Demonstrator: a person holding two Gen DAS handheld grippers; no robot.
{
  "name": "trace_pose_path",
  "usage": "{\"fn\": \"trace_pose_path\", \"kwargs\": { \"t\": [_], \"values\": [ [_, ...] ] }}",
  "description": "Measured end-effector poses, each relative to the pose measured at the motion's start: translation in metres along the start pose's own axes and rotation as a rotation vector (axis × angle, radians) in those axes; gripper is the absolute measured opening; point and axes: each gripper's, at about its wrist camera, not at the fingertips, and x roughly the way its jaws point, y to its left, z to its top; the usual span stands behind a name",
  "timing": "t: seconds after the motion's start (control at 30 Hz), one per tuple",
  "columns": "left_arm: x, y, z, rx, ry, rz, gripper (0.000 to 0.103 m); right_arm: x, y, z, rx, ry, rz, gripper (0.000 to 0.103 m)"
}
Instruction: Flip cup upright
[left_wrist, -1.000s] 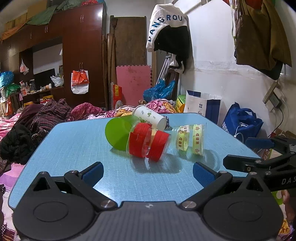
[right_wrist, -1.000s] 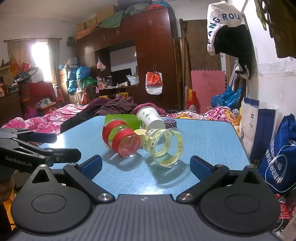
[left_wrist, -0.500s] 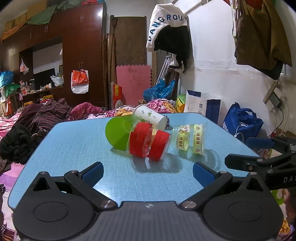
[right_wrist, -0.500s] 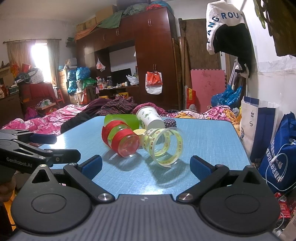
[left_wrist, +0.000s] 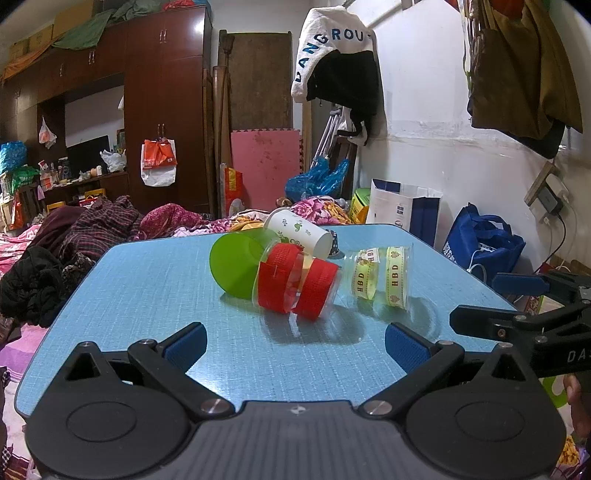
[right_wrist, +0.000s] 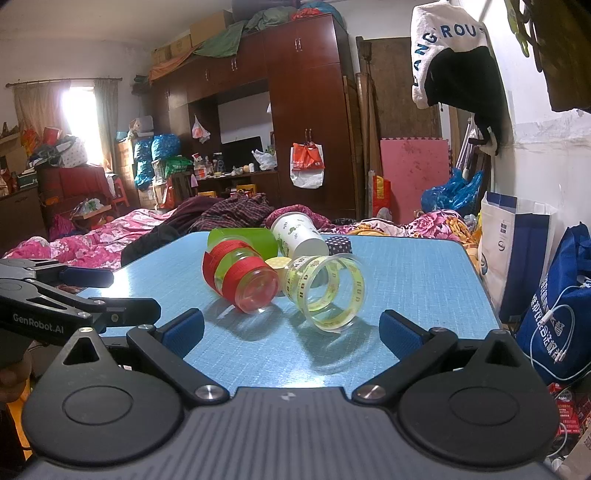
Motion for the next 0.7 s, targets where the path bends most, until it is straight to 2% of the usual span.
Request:
{"fn": "trace_pose_path", "kwargs": {
  "t": [0.7],
  "values": [
    [-0.0017, 0.0010, 0.0002, -0.002, -0.006, -0.011, 0.103, -0.0003, -0.0003, 0.0001, 0.002, 0.001, 0.000, 0.102]
  ]
}}
